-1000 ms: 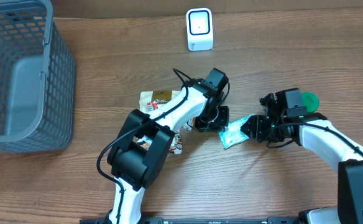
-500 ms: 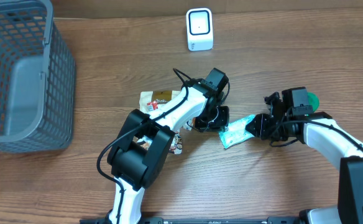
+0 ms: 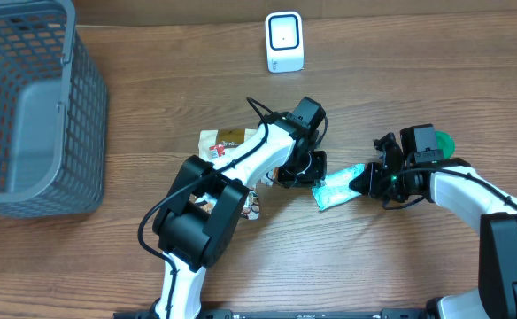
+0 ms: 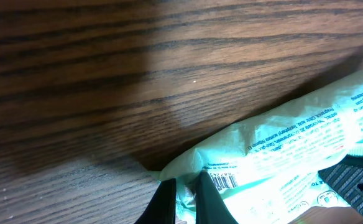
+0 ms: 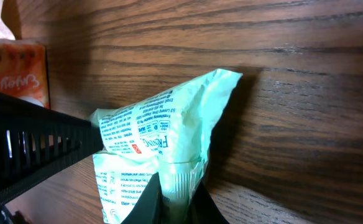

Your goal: Scan the item barcode

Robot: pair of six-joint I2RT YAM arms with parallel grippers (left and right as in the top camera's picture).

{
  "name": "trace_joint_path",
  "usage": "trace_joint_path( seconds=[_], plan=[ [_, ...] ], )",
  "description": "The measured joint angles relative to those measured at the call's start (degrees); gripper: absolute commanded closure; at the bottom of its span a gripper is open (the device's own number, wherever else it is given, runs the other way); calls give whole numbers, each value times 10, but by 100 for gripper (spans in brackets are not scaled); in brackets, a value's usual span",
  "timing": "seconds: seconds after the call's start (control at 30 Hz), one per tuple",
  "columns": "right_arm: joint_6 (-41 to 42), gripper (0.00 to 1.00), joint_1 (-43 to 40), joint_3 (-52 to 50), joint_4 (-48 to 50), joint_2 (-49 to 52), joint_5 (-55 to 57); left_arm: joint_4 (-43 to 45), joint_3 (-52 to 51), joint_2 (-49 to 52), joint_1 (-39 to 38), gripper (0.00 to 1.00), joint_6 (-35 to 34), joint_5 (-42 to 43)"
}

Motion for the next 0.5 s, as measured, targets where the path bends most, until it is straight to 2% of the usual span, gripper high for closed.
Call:
trace_joint_path(
  seconds=[0.3,0.5],
  plan=[
    [-41,96,-2,0,-9,-28,-17,0,1,-2,9,96,0,-4],
    [-50,96,0,0,-20,-55,-26,0,3,-35,32,96,0,-92]
  ],
)
